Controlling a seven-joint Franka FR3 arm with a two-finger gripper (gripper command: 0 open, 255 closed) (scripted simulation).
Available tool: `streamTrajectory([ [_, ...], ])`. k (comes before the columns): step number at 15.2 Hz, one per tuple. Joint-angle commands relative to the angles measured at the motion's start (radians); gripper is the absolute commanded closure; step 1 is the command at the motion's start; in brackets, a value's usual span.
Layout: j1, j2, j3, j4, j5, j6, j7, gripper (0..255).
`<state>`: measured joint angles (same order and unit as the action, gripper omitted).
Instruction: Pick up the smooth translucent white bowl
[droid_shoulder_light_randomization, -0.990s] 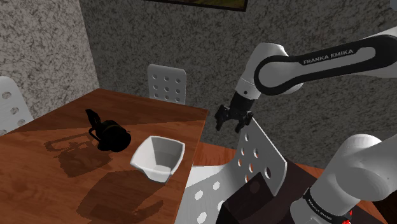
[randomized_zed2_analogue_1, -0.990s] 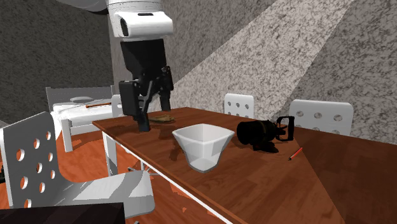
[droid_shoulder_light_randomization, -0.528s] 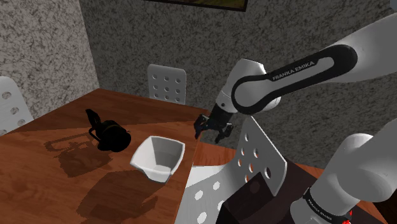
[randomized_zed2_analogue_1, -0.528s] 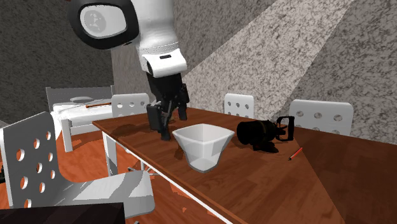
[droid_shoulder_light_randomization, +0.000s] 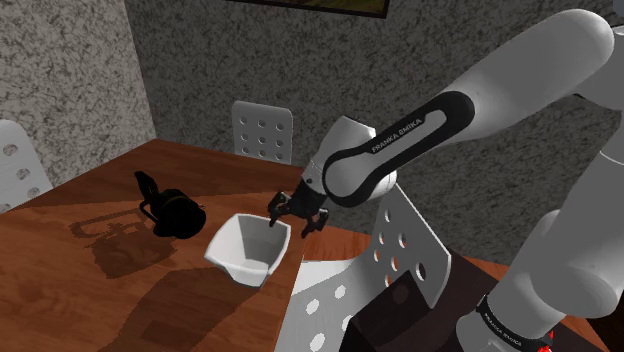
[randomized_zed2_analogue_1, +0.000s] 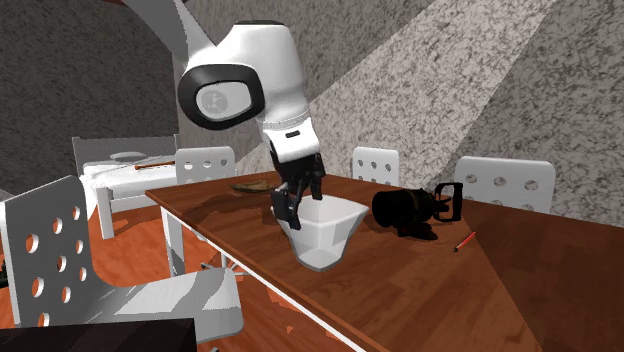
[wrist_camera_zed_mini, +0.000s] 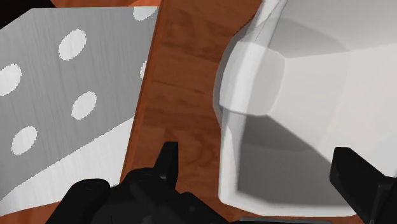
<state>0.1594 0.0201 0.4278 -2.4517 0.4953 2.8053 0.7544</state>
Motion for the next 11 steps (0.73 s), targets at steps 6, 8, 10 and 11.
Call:
streamTrajectory([
  [6,0.007,0.098,0.009,0.005,0.015,0.102,-0.018,0],
  [8,0.007,0.12,0.012,0.004,0.022,0.124,-0.029,0],
  [10,0.007,0.12,0.012,0.004,0.021,0.124,-0.029,255],
  [11,0.007,0.12,0.012,0.004,0.021,0.125,-0.028,255],
])
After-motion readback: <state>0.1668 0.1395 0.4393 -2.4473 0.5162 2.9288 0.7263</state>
